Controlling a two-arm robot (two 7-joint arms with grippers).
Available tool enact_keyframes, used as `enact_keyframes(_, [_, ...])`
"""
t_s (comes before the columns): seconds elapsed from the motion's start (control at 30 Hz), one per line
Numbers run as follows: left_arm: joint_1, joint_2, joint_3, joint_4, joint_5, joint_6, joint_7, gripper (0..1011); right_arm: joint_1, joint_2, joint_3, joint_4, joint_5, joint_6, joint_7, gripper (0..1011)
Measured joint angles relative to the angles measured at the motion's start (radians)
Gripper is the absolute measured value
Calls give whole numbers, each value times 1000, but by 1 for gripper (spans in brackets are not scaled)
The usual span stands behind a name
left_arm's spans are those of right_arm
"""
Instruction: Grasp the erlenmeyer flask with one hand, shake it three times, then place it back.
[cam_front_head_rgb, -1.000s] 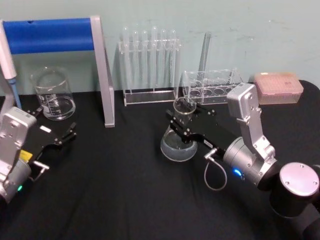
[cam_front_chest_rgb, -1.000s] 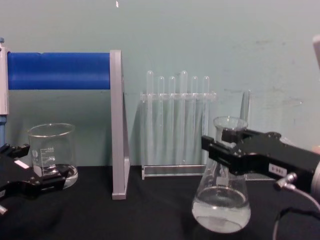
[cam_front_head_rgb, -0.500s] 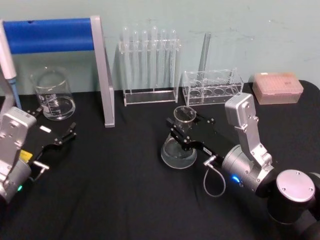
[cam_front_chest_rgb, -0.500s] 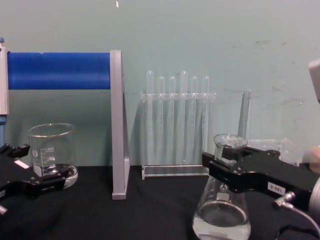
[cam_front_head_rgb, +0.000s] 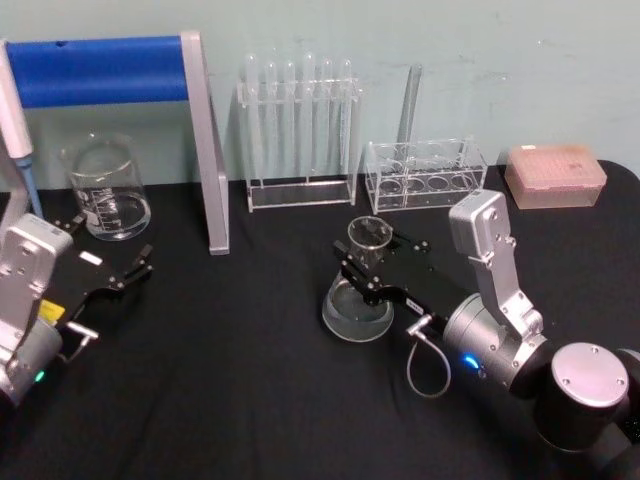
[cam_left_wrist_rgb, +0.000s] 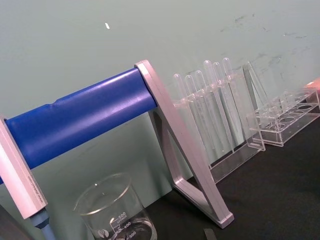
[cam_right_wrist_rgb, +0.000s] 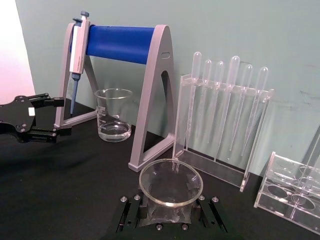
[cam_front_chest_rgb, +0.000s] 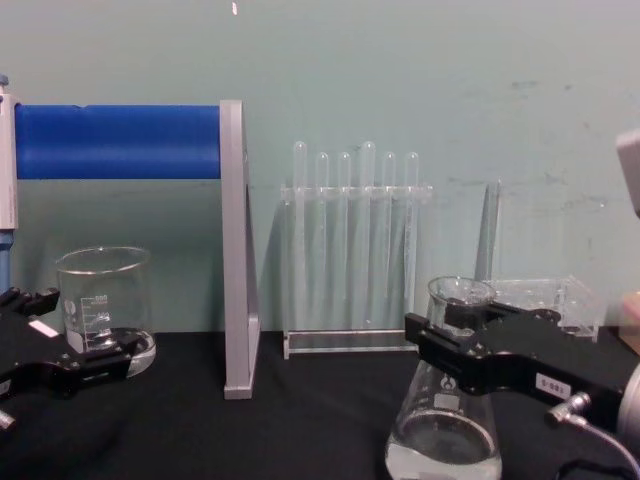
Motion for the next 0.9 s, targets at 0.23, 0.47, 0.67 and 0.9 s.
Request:
enact_keyframes(0.23, [0,0,0,0,0,0,0,1001,-2,-1,-3,4,-3,6,0,456])
enact_keyframes(0.47, [0,0,0,0,0,0,0,1001,-5,-1,-5,7,-5,11,0,456])
enact_keyframes(0.67, [0,0,0,0,0,0,0,1001,-5,-1,-7,9,-6,14,0,456])
enact_keyframes(0.9, [0,0,0,0,0,0,0,1001,-6,-1,-9,9,-9,14,-1,456])
